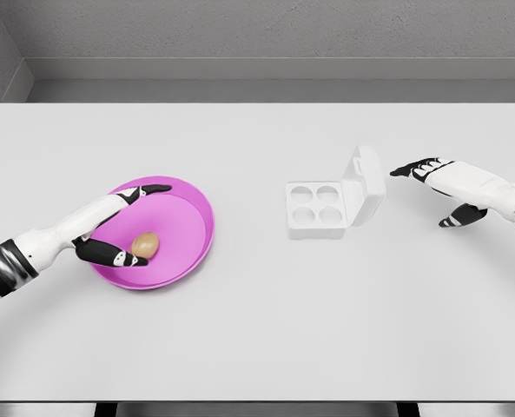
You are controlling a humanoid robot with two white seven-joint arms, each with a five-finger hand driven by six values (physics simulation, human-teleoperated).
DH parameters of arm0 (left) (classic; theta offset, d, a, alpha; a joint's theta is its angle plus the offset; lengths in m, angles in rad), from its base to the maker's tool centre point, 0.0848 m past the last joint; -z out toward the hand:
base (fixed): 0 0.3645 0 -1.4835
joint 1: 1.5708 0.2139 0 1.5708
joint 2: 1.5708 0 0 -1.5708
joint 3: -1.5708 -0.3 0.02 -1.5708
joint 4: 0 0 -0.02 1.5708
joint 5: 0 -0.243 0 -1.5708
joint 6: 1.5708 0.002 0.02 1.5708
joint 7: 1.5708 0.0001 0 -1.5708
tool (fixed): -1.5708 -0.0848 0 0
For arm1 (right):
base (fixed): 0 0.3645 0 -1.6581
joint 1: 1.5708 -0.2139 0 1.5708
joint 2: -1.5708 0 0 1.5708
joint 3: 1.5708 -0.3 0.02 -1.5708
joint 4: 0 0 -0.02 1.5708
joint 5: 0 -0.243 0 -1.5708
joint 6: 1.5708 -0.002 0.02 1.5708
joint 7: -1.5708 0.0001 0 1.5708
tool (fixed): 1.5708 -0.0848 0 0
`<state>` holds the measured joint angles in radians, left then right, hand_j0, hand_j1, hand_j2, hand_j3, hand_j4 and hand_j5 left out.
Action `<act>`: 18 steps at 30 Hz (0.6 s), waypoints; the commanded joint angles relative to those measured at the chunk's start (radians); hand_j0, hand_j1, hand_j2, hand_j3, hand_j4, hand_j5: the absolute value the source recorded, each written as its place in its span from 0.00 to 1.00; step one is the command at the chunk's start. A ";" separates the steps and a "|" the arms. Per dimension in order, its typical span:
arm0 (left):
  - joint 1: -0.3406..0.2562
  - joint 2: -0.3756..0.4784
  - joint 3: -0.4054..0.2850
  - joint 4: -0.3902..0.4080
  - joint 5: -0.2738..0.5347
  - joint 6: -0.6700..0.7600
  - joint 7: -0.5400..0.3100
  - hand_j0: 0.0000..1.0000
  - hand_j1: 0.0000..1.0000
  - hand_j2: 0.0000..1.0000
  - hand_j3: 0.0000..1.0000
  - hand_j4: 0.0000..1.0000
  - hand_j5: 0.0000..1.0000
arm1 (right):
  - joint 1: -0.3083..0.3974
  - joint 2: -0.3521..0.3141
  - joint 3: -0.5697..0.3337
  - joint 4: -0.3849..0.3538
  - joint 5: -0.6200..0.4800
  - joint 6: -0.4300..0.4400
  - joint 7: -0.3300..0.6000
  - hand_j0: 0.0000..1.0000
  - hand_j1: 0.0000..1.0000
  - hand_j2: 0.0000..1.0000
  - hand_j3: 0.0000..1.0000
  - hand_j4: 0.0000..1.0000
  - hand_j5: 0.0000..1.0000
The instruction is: Pack egg into the box and close the box lid
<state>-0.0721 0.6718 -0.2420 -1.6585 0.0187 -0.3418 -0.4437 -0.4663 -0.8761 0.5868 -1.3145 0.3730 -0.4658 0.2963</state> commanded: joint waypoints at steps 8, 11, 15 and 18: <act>0.006 0.009 -0.006 -0.007 -0.045 0.035 0.000 0.87 0.87 0.87 0.87 0.87 0.87 | 0.000 -0.004 -0.001 -0.008 -0.005 0.001 0.000 1.00 1.00 1.00 1.00 1.00 1.00; 0.014 0.008 0.000 -0.020 -0.092 0.033 0.000 0.89 0.89 0.89 0.89 0.89 0.89 | 0.002 -0.006 -0.001 -0.008 -0.006 0.001 0.000 1.00 1.00 1.00 1.00 1.00 1.00; 0.015 0.009 -0.002 -0.026 -0.126 0.035 0.000 0.89 0.89 0.89 0.89 0.89 0.89 | 0.002 -0.006 -0.001 -0.006 -0.006 0.001 0.000 1.00 1.00 1.00 1.00 1.00 1.00; 0.026 0.012 0.000 -0.026 -0.131 0.035 0.000 0.89 0.89 0.89 0.89 0.89 0.89 | 0.002 -0.004 -0.001 -0.005 -0.006 0.001 0.000 1.00 1.00 1.00 1.00 1.00 1.00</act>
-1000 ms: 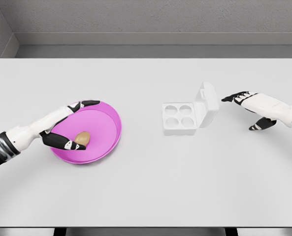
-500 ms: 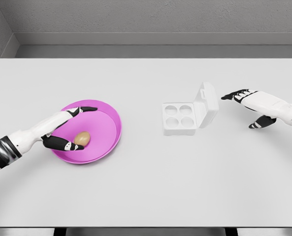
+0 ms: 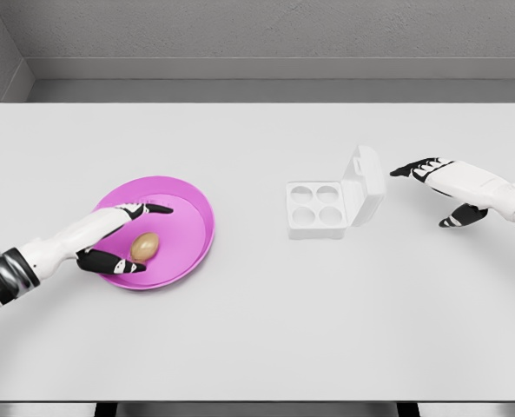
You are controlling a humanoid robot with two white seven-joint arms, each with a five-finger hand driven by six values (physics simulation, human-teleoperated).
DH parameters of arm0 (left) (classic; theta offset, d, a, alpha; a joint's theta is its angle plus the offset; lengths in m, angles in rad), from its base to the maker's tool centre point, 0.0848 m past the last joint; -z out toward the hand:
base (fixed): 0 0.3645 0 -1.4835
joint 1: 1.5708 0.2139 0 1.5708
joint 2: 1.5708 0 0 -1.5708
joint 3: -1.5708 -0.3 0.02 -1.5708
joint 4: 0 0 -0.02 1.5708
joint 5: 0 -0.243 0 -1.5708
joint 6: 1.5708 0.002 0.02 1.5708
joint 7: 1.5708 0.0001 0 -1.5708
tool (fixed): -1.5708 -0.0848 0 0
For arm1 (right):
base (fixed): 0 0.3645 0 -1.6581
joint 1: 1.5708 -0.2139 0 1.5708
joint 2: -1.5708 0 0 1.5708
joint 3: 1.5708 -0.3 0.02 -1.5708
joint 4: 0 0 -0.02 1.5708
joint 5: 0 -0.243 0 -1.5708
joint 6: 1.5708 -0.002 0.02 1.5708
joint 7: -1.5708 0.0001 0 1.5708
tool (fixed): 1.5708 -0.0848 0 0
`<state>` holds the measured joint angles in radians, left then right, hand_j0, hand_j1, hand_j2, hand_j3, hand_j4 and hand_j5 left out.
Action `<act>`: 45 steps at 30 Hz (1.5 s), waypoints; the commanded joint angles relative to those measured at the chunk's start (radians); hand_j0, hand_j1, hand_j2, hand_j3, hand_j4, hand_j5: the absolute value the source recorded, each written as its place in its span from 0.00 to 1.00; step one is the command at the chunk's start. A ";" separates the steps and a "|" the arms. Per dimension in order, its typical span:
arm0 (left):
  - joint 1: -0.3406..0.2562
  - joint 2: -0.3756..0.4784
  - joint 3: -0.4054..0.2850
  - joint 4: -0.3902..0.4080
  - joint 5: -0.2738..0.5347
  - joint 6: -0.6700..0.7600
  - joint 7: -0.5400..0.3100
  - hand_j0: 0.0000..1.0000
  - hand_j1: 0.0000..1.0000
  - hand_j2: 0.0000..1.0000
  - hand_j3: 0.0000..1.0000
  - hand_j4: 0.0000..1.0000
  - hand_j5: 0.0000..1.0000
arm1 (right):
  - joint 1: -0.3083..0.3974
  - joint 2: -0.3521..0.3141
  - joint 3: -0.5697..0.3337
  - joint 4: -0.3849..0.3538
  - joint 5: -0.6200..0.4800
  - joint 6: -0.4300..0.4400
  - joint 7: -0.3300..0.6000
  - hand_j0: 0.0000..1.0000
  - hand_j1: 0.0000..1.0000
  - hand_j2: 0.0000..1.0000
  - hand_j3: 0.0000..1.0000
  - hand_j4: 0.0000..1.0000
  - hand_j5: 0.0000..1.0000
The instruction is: Pack egg into the box and close the box lid
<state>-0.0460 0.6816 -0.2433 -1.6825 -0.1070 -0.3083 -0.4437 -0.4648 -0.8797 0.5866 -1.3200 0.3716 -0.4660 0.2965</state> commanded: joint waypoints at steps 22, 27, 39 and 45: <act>0.000 -0.005 -0.004 -0.003 -0.069 0.054 0.000 0.80 0.80 0.80 0.80 0.80 0.80 | 0.000 -0.004 -0.001 -0.004 -0.005 0.001 0.000 1.00 1.00 1.00 1.00 1.00 1.00; 0.002 -0.004 -0.005 -0.003 -0.068 0.054 0.000 0.79 0.79 0.79 0.79 0.79 0.79 | 0.000 -0.005 -0.002 -0.004 -0.003 0.001 0.000 1.00 1.00 1.00 1.00 1.00 1.00; 0.009 0.000 -0.008 -0.031 -0.048 0.080 0.002 0.77 0.77 0.77 0.77 0.77 0.77 | 0.006 -0.015 -0.001 -0.025 -0.002 0.001 0.000 1.00 1.00 1.00 1.00 1.00 1.00; 0.020 0.000 -0.008 -0.032 -0.040 0.081 0.002 0.77 0.77 0.77 0.77 0.77 0.77 | 0.005 -0.016 -0.004 -0.025 -0.002 0.001 0.000 1.00 1.00 1.00 1.00 1.00 1.00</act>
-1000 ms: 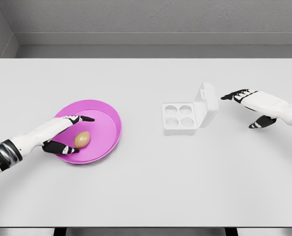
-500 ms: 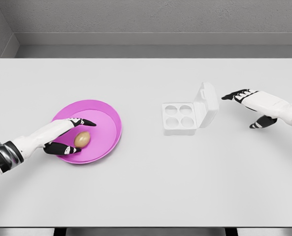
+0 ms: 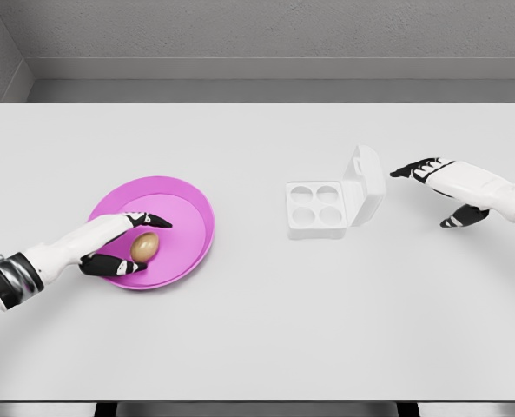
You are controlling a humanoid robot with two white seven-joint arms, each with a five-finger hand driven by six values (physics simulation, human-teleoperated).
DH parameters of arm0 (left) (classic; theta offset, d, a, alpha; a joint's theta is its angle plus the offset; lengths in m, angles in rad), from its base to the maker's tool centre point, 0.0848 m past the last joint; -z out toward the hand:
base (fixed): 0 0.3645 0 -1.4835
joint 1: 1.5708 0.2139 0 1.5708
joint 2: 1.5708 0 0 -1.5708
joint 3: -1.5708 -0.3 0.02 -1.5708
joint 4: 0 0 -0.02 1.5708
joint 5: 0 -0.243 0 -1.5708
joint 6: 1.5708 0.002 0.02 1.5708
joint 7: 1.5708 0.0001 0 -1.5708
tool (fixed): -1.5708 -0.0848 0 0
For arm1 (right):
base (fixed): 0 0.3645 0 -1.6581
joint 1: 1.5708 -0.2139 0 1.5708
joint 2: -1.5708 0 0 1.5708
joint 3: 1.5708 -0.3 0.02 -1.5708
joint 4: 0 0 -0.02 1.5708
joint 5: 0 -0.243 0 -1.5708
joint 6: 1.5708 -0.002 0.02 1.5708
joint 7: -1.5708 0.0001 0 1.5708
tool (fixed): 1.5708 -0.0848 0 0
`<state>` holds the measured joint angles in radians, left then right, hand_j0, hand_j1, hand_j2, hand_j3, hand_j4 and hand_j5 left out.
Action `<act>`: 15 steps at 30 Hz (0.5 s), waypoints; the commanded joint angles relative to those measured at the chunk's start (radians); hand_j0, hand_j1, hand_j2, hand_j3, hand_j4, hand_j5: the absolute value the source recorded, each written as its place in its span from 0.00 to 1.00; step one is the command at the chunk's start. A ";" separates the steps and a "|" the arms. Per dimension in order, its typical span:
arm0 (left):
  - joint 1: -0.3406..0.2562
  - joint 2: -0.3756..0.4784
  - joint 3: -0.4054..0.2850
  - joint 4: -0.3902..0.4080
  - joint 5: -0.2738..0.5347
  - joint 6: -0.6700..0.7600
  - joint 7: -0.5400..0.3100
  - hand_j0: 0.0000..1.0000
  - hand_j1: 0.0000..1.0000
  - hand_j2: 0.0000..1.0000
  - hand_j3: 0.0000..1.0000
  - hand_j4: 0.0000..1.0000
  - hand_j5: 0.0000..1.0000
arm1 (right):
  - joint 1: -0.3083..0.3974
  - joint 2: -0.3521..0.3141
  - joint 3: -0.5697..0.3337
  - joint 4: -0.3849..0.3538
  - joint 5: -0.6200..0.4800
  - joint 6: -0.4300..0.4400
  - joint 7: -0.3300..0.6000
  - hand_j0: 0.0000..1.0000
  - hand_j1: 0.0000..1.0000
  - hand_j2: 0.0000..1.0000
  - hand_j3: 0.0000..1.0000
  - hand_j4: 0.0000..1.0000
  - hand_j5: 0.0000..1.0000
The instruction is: Pack egg into the box and close the box lid
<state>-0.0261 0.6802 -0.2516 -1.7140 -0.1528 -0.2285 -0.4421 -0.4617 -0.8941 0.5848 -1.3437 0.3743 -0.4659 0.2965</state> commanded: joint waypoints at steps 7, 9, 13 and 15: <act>0.000 0.005 0.000 -0.001 0.039 0.031 0.000 0.77 0.77 0.77 0.77 0.77 0.77 | 0.000 -0.002 -0.002 0.006 -0.005 0.001 0.000 1.00 1.00 1.00 1.00 1.00 1.00; 0.000 0.005 0.000 0.000 0.039 0.031 0.000 0.77 0.77 0.77 0.77 0.77 0.77 | -0.002 -0.002 -0.002 0.006 -0.005 0.001 0.000 1.00 1.00 1.00 1.00 1.00 1.00; 0.000 0.005 -0.002 0.005 0.039 0.031 0.000 0.74 0.74 0.74 0.74 0.74 0.74 | -0.002 -0.002 -0.002 0.008 -0.005 0.001 0.000 1.00 1.00 1.00 1.00 1.00 1.00; 0.000 0.005 -0.002 0.011 0.038 0.031 0.000 0.74 0.74 0.74 0.74 0.74 0.74 | -0.002 -0.002 -0.002 0.008 -0.005 0.001 0.000 1.00 1.00 1.00 1.00 1.00 1.00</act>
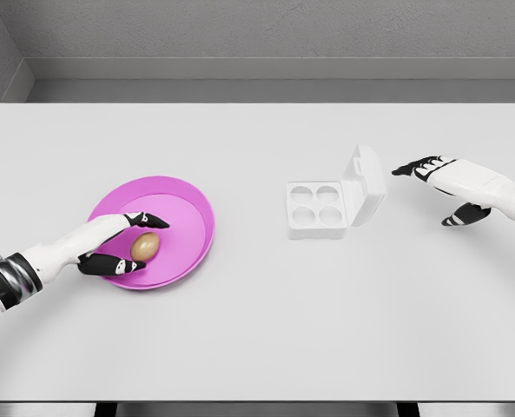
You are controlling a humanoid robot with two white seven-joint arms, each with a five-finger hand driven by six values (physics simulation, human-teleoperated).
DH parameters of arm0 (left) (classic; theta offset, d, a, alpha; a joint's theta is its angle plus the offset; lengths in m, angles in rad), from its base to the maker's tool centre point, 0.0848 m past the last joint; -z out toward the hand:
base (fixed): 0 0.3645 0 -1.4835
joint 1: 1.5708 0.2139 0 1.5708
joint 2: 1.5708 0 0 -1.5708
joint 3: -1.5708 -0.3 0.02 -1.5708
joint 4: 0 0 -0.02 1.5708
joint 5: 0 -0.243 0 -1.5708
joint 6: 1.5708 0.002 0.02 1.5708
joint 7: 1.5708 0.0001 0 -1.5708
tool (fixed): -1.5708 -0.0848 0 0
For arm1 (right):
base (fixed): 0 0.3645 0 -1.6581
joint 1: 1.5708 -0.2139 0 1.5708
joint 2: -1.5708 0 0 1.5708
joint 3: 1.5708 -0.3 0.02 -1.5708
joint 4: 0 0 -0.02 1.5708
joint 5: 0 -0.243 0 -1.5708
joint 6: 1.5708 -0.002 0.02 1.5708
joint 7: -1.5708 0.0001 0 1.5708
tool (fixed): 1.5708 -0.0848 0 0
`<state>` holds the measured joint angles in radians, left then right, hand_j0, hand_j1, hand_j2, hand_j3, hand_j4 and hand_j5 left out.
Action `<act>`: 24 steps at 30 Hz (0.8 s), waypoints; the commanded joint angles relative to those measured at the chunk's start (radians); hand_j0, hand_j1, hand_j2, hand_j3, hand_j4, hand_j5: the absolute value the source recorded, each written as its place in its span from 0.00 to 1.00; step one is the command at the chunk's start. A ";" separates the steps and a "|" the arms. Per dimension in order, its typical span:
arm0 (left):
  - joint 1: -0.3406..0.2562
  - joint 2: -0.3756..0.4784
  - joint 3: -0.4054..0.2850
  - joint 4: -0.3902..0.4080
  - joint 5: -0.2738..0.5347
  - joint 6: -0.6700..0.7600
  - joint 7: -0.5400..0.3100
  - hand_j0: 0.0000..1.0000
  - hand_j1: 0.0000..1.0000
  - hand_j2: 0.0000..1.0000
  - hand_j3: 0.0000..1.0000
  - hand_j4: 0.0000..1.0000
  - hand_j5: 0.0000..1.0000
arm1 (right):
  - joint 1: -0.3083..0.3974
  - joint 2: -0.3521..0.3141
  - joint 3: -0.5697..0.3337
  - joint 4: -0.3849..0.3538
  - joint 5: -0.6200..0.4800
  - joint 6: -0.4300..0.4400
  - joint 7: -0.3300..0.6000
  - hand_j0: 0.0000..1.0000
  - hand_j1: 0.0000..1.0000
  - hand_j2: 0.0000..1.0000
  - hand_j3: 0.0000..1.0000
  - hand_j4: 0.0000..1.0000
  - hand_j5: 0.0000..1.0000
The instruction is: Pack egg into the box and close the box lid
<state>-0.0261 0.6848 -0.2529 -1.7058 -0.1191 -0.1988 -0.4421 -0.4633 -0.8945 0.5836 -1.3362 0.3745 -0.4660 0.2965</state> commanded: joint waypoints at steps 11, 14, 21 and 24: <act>0.000 -0.002 -0.006 0.008 0.003 0.001 0.000 0.71 0.71 0.71 0.71 0.71 0.71 | 0.000 -0.001 -0.002 0.000 -0.005 0.001 0.000 1.00 1.00 1.00 1.00 1.00 1.00; 0.000 -0.004 -0.008 0.009 0.003 0.001 -0.001 0.72 0.72 0.72 0.72 0.72 0.72 | 0.000 -0.001 -0.002 0.000 -0.005 0.001 0.000 1.00 1.00 1.00 1.00 1.00 1.00; 0.000 -0.007 -0.009 0.015 0.003 -0.001 0.000 0.65 0.65 0.65 0.65 0.65 0.65 | 0.000 -0.001 -0.002 0.000 -0.005 0.001 0.000 1.00 1.00 1.00 1.00 1.00 1.00; 0.000 -0.008 -0.009 0.015 0.003 0.001 0.000 0.64 0.64 0.64 0.64 0.64 0.64 | 0.000 -0.006 -0.001 -0.004 -0.005 0.001 0.000 1.00 1.00 1.00 1.00 1.00 1.00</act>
<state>-0.0261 0.6769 -0.2621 -1.6903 -0.1206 -0.1987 -0.4421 -0.4633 -0.8970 0.5826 -1.3376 0.3745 -0.4660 0.2965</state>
